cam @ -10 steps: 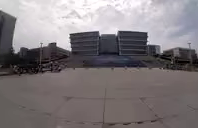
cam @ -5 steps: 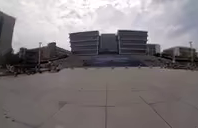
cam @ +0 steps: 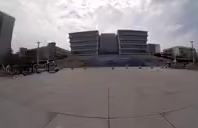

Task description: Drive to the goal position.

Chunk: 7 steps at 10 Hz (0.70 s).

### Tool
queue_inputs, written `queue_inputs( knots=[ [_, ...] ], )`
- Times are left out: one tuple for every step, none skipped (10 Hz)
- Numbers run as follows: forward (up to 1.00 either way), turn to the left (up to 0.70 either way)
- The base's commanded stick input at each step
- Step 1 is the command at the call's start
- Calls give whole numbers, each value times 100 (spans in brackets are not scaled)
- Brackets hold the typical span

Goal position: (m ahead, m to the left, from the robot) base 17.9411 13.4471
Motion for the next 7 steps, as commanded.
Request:
queue_inputs(
  knots=[
    [67,0],
    [67,0],
    [67,0],
    [67,0],
    [67,0],
    [67,0],
    [67,0]
  ],
)
